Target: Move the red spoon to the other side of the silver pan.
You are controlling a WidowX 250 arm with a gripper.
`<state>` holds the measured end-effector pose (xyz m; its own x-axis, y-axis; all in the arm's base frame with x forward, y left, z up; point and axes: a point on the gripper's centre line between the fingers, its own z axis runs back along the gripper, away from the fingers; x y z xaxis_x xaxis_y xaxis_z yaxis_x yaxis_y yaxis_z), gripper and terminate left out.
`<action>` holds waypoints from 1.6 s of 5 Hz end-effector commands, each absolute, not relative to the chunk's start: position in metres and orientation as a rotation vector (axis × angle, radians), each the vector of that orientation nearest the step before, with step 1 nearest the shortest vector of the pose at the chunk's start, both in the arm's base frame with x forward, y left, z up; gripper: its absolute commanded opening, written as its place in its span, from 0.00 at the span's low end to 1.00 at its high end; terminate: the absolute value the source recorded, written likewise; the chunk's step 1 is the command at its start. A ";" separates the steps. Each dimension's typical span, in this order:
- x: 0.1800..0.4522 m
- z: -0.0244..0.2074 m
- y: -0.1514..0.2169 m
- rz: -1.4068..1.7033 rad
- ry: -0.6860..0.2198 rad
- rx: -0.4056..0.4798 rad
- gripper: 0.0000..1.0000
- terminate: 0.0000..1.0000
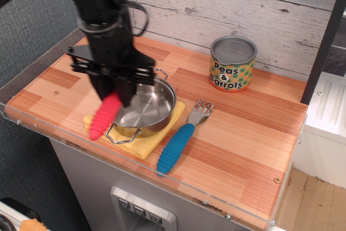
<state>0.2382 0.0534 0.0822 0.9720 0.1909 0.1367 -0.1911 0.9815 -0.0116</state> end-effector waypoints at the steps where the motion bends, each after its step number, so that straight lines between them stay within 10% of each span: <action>1: 0.248 0.086 0.090 0.172 -0.141 0.025 0.00 0.00; 8: 0.278 0.024 0.139 -0.054 -0.136 0.004 0.00 0.00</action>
